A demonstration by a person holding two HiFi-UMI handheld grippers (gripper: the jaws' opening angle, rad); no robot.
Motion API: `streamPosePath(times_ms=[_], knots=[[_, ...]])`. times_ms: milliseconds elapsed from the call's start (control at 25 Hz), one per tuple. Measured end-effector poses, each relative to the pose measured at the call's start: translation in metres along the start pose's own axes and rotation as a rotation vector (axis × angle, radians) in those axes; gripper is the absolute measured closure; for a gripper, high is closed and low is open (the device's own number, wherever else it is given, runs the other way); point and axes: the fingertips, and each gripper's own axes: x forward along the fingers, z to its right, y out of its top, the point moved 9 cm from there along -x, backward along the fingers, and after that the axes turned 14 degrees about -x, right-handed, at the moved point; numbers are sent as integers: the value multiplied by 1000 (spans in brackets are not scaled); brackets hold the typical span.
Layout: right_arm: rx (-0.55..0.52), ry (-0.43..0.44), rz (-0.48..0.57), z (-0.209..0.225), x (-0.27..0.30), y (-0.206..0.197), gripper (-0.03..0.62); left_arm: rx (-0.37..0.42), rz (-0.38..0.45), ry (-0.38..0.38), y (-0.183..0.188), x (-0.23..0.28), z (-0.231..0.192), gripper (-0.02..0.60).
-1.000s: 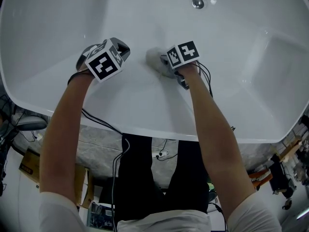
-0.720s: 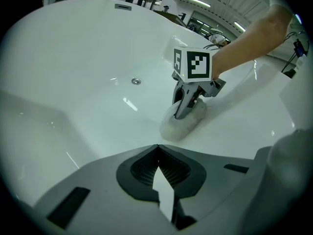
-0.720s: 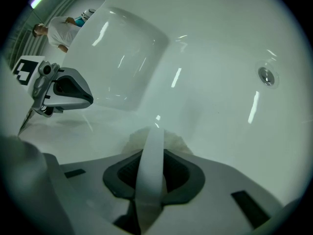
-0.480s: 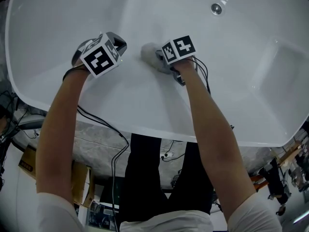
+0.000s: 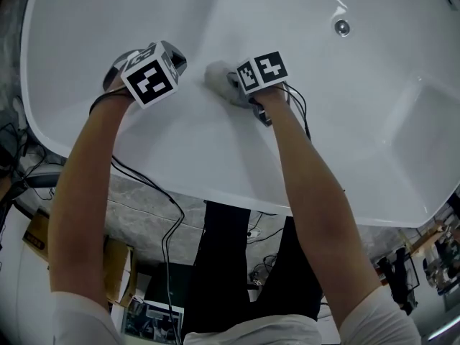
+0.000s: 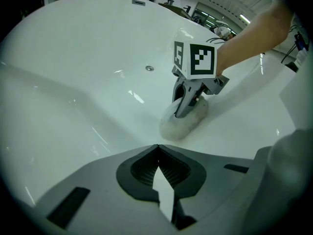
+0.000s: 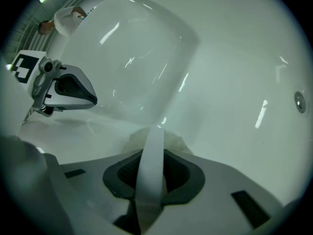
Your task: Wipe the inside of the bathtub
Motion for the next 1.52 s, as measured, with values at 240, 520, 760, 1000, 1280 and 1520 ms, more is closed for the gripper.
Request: streamPosePath(times_ms=[240,520,760,1000,1280,1520], knots=[[-33,24,27,-18,22,32,502,-80,27,84,-14,-14,-24,574],[-66,47,50,-40,49,61,502,-176,69,142,-28,-26,-42,574],[-119,84,93,-62,73,89,502,-256,94,181,-45,-40,-63,574],[-180,130,137,-78,63,103,502,-312,114,179,-47,-57,-64,574],[-180,139,182,-80,49,103,502,-354,143,173,-50,-65,-64,574],[-155,38,258,-78,14,83,502,-393,179,131,-46,-78,-50,574]])
